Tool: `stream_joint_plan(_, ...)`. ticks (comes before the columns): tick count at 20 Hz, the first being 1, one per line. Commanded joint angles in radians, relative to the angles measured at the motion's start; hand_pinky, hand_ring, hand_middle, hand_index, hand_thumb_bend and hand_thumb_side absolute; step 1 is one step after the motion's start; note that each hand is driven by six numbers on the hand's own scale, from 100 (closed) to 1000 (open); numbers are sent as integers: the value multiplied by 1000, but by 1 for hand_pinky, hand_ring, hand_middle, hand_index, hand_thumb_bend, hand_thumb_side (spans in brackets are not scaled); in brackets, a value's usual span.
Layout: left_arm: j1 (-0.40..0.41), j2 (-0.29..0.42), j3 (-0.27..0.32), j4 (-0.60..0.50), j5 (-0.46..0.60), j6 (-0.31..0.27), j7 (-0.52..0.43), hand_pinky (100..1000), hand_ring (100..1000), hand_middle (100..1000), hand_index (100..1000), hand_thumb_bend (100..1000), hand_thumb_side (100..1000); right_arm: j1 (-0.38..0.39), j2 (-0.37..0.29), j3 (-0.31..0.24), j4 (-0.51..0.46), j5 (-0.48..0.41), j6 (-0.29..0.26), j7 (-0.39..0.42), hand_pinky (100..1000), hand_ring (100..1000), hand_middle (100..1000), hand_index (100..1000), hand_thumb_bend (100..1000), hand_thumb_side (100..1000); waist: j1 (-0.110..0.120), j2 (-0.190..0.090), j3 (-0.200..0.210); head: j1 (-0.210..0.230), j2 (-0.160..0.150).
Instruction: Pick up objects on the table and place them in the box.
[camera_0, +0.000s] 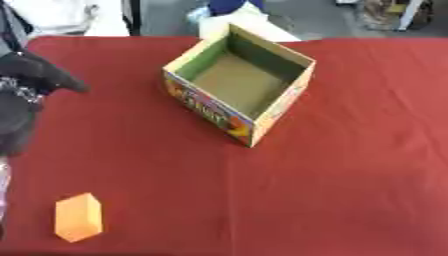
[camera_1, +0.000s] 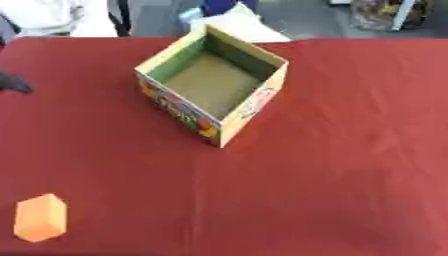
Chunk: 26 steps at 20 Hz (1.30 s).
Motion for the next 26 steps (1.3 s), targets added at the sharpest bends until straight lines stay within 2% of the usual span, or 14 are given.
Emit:
stream_joint_plan(1,5,63,7,-20,-26,-48,8,708,683,650,774,100,615,-1,-28,-7,-15,6,1,0,626,739,523,705,100,797,2,-14,2,-5,10)
stream_joint_plan(7,52,143,5,-20,-94,-158,27,711,686,652,773,100,672,5,-32,-9,-15,10,1,-2,626,739,523,705,100,797,6,-19,5,8,28)
stream_joint_plan(10,61,152,0,-20,-127,-183,50,711,686,652,773,100,672,5,-32,-8,-15,12,1,-3,626,739,523,705,100,797,7,-18,5,11,28)
stream_joint_plan(12,76,174,5,-20,-149,-201,45,714,692,658,779,100,610,10,-36,-9,-15,15,1,-3,625,739,521,705,100,798,12,-17,7,10,26)
stream_joint_plan(17,132,287,6,-20,-222,-261,64,722,701,667,788,100,477,19,-43,-9,-15,24,2,-6,626,739,521,705,100,798,21,-19,13,-9,26)
stream_joint_plan(19,146,336,4,-20,-252,-274,91,722,701,667,788,100,477,21,-43,-9,-15,25,2,-7,626,739,521,705,100,798,21,-20,14,-15,26)
stream_joint_plan(20,157,361,1,-20,-267,-276,101,728,708,673,791,100,397,23,-45,-9,-15,27,2,-7,626,739,521,705,100,798,23,-21,17,-26,27)
stream_joint_plan(21,172,388,1,-20,-284,-278,111,730,710,674,793,100,356,25,-47,-9,-15,28,3,-8,625,739,520,705,100,799,25,-22,19,-34,28)
stream_joint_plan(26,224,500,14,-20,-356,-244,148,735,718,678,796,100,280,33,-50,-9,-15,34,6,-10,625,739,520,705,100,799,32,-27,31,-66,34)
